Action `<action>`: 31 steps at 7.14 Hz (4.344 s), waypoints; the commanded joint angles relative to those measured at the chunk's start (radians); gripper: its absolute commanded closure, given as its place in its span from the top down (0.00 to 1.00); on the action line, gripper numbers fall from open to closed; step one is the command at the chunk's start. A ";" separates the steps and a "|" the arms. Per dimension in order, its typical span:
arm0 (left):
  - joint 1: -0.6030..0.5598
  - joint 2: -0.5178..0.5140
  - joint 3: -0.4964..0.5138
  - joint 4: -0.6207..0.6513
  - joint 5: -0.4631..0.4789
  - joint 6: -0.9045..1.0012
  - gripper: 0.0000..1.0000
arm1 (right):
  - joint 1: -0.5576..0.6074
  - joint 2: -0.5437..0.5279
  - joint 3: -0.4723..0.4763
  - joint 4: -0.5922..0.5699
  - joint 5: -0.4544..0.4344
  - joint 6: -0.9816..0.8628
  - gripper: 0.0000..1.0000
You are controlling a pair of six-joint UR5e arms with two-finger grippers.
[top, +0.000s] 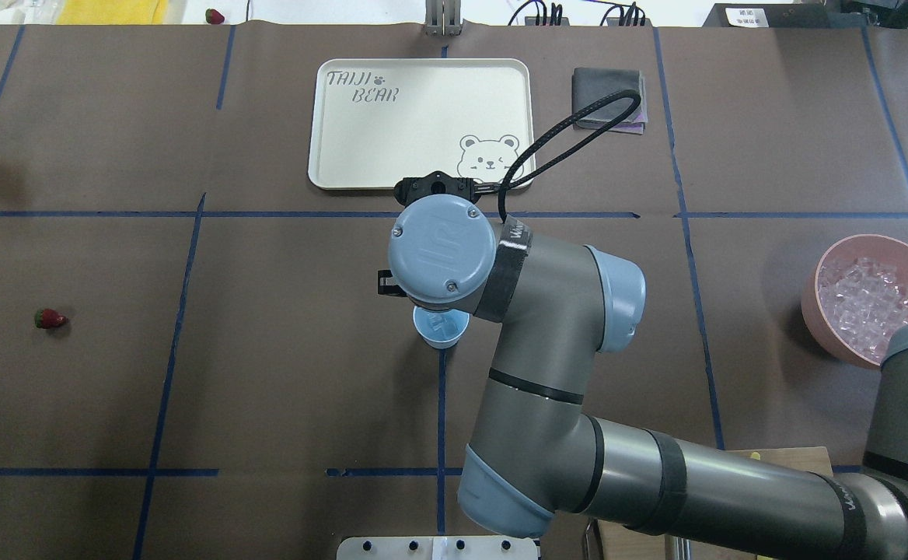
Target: Put ice and strawberries in cup
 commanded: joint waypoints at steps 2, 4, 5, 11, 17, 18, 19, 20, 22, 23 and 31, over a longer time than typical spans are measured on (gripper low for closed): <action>0.000 0.000 0.001 0.000 0.000 0.000 1.00 | -0.009 -0.013 -0.006 -0.004 -0.007 0.003 0.23; 0.000 0.000 -0.001 -0.001 0.000 0.000 1.00 | -0.012 -0.028 -0.003 -0.004 -0.015 0.003 0.99; 0.000 0.000 -0.001 0.000 0.000 0.002 1.00 | -0.012 -0.027 -0.003 -0.004 -0.015 0.002 0.99; 0.000 -0.002 -0.001 -0.029 0.005 -0.005 1.00 | 0.121 -0.106 0.089 -0.003 0.109 -0.118 1.00; 0.000 -0.020 0.019 -0.030 0.003 0.005 1.00 | 0.519 -0.414 0.196 0.008 0.406 -0.795 1.00; 0.000 -0.020 0.019 -0.030 0.002 0.005 1.00 | 0.631 -0.489 0.201 0.011 0.521 -0.911 1.00; 0.000 -0.020 0.016 -0.033 0.003 0.006 1.00 | 0.737 -0.575 0.199 0.013 0.596 -1.057 1.00; 0.000 -0.015 0.018 -0.079 0.003 0.003 1.00 | 0.843 -0.669 0.196 0.013 0.652 -1.216 1.00; 0.002 -0.009 0.018 -0.108 0.008 -0.006 1.00 | 1.024 -0.833 0.173 0.011 0.724 -1.486 1.00; 0.002 -0.009 0.018 -0.105 0.009 -0.006 1.00 | 1.098 -0.904 0.148 0.013 0.747 -1.552 1.00; 0.176 -0.003 -0.022 -0.223 0.058 -0.390 1.00 | 1.212 -1.021 0.117 0.014 0.754 -1.505 1.00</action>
